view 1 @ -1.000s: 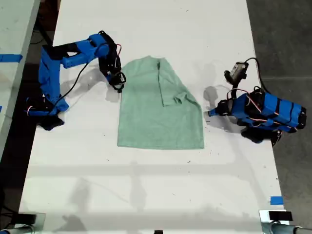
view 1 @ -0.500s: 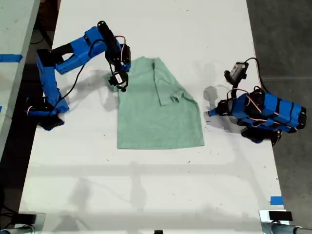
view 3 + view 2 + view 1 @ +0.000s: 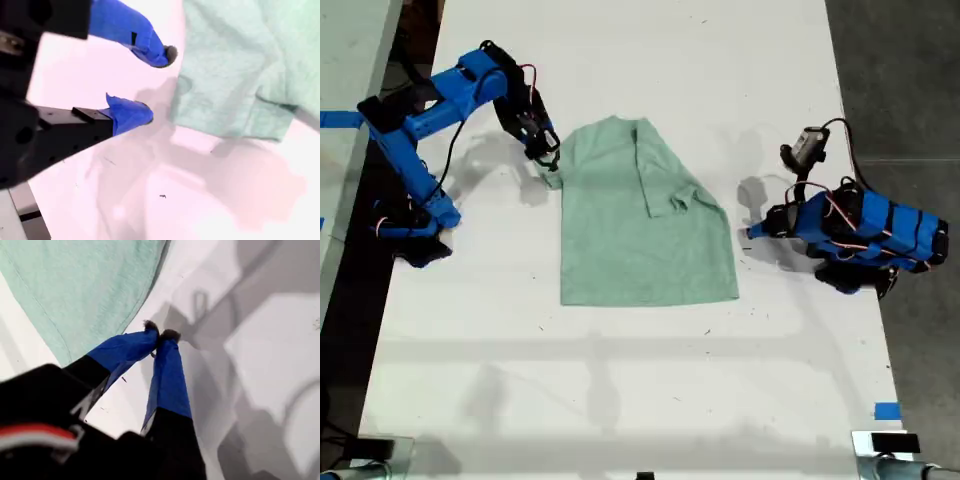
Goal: Fold t shirt
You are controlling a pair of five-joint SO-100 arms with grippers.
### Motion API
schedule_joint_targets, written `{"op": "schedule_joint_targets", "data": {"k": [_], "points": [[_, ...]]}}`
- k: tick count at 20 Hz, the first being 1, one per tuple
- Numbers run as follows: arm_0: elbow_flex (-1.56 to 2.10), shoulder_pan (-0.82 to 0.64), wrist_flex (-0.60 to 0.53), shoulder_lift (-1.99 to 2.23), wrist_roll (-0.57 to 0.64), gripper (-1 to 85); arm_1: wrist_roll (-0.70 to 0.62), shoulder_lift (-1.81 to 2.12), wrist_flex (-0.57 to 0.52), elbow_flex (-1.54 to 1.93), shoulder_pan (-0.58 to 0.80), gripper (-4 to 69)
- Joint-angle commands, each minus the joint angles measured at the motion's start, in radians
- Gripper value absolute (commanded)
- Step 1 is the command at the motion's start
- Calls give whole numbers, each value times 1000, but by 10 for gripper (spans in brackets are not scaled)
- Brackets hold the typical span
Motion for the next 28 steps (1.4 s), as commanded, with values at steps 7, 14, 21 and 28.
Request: {"op": "schedule_joint_targets", "data": {"k": [7,14,21,28], "points": [[97,55,-218,-146,43,128,-6,6,-26,41,-14,22],[-23,81,-35,-83,6,-4,-8,6,-26,41,-12,22],[-756,431,106,-293,57,-4,-8,6,-26,41,-11,22],[-755,621,-58,-426,35,63,-9,6,-26,41,-11,22]]}}
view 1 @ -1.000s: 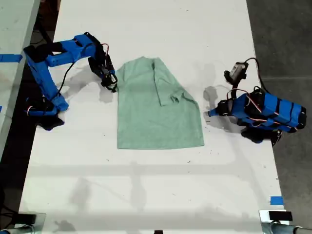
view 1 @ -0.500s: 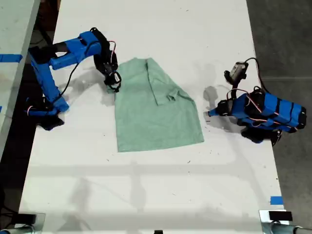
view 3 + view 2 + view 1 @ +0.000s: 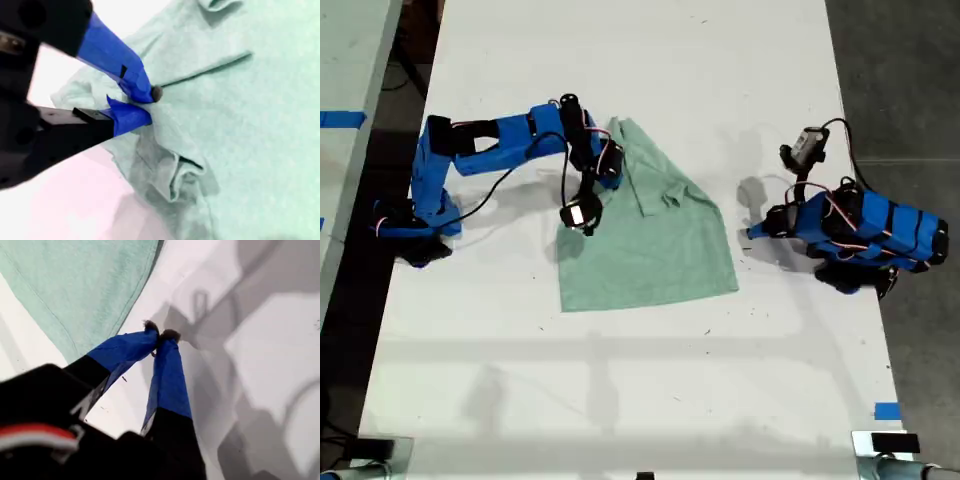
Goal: Fold t shirt
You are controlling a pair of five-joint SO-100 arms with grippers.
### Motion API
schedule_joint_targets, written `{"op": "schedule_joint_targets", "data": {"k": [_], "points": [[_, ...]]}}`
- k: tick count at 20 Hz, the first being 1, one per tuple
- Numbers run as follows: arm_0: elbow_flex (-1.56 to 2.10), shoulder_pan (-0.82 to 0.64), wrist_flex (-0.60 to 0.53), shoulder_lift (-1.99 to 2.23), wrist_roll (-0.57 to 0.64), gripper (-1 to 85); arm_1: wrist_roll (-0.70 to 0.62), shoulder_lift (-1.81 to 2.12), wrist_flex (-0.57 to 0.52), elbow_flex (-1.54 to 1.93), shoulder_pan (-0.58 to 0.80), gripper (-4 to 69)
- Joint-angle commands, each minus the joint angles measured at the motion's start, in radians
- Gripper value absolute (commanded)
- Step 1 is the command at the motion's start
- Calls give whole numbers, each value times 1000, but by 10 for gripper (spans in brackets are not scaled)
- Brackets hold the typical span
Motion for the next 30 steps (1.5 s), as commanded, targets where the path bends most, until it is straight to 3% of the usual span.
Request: {"op": "schedule_joint_targets", "data": {"k": [1,7,10,12,16,20,22,24,25,30], "points": [[-57,44,-40,8,-29,83,-9,6,-26,41,-6,22],[-54,-6,2,137,-29,102,-9,6,-26,41,-8,22],[-2,-41,107,321,6,13,-9,6,-26,41,-9,22],[207,-51,127,565,-55,-2,-11,6,-26,41,-9,22],[940,115,-137,1078,-282,-2,-11,6,-26,41,-5,22],[1666,120,-342,1819,-397,-3,-6,6,-26,41,-15,22],[1971,84,-379,2140,-385,-3,-6,6,-26,41,-9,22],[2201,95,-345,2437,-387,-3,-2,6,-26,41,-12,22],[2250,77,-391,2410,-373,-3,3,6,-26,41,-12,22],[2253,49,-374,2433,-371,-3,5,6,-26,41,-20,22]]}}
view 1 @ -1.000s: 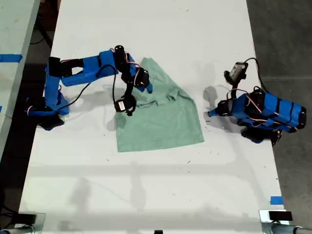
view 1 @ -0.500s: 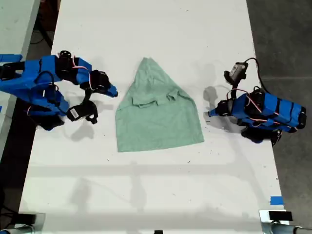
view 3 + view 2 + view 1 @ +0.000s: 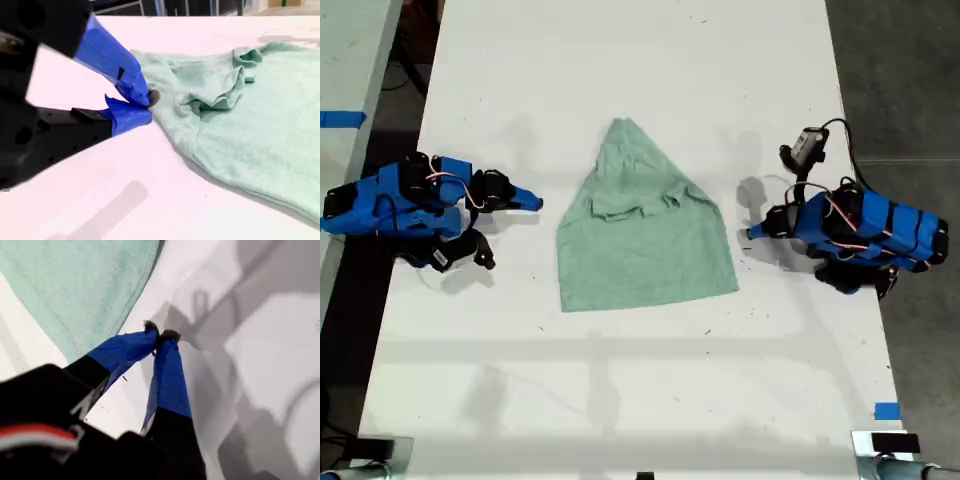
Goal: Fold t shirt
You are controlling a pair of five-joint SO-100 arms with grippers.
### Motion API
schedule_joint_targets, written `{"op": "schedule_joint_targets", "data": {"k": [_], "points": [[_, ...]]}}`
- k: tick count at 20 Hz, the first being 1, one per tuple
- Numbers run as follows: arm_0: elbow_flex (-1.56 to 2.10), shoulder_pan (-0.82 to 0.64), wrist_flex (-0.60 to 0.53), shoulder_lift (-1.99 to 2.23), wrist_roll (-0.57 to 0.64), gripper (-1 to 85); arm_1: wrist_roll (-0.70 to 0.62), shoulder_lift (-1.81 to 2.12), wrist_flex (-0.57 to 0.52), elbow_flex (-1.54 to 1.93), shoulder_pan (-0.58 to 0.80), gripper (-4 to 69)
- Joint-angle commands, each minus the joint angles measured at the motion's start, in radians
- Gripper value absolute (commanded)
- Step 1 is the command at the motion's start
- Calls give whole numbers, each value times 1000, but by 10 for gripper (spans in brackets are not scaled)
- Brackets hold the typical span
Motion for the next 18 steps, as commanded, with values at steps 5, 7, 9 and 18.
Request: {"op": "schedule_joint_targets", "data": {"k": [5,7,9,18], "points": [[40,-21,-8,11,-32,-3,3,6,-26,41,-9,22],[41,-29,-9,9,-40,-3,6,6,-26,41,-11,22],[48,-38,-14,6,-61,-3,6,6,-26,41,-15,22],[48,-74,-14,5,-103,-3,17,6,-26,41,-20,22]]}}
